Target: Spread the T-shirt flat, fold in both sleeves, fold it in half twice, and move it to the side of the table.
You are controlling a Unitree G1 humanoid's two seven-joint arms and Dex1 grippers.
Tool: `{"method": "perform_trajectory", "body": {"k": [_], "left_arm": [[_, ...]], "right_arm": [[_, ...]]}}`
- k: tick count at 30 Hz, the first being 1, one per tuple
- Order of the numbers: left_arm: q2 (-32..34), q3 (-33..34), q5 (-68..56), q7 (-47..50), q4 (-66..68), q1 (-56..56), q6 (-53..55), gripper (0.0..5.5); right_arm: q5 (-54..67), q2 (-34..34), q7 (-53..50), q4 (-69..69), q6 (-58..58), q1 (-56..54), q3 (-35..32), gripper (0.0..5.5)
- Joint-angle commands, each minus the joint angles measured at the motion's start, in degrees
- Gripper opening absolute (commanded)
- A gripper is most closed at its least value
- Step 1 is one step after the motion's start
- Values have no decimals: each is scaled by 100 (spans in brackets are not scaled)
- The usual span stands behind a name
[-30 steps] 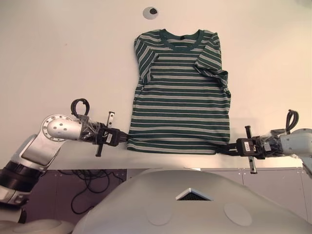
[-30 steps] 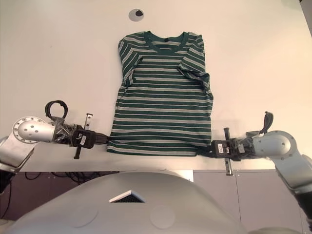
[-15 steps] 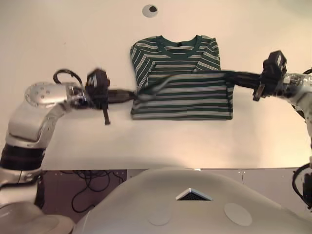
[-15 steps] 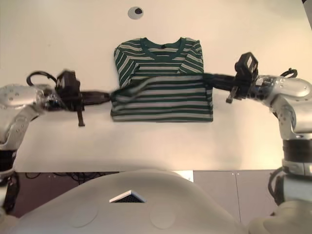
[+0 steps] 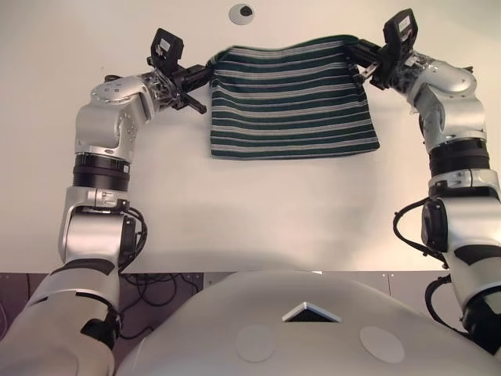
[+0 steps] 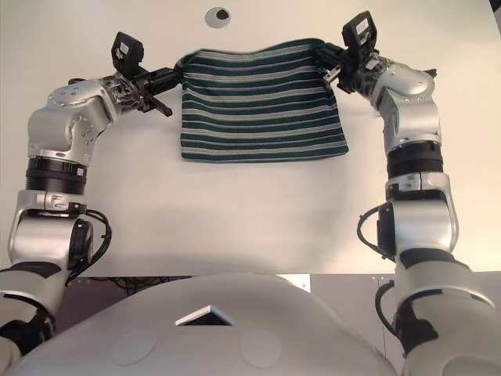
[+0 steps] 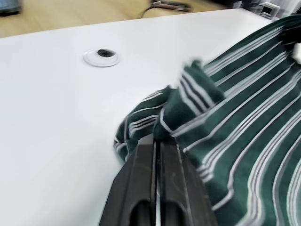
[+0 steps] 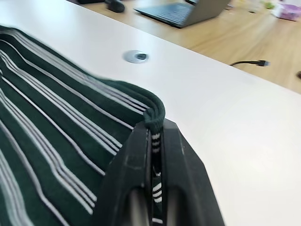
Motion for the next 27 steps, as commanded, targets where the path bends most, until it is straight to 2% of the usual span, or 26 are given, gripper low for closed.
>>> {"method": "perform_trajectory", "body": {"k": [1,2,5,8,9,12,16,20,24,27], "left_arm": [[-269,174,312,286,880,-460,-482,32],[-325,217,412,435,1103,-542,-662,54],[-410,346,756,1034,1612,-663,-1185,57],[-442,459,942,1345,1247,-421,-1786,57],[-475,398,887,1109,769,-208,-1888,57],[-554,-155,552,-12,-900,515,-1578,6],[-416,-973,486,-800,-2232,1027,-658,0],[-106,-1636,1142,-882,-2435,1200,-183,0],[350,-2074,1826,-969,-2295,1344,-180,0],[644,-2204,2156,-1055,-2080,1394,-273,0]], "right_arm": [[-416,287,-493,808,-262,-362,48,67],[-507,333,-697,977,-352,-420,9,88],[-730,376,-1488,1298,-721,-551,-130,93],[-743,374,-1878,1202,-1205,-603,-331,93],[-694,407,-1710,1099,-1289,-589,-355,93],[-810,494,-1286,1053,-1408,-543,-179,37],[-1152,661,-893,1432,-1213,-596,205,4],[-1742,686,-1027,1966,-1074,-688,601,4],[-2455,377,-1335,2226,-1151,-673,1075,4],[-3014,-43,-230,1763,-1242,-274,1747,4]]}}
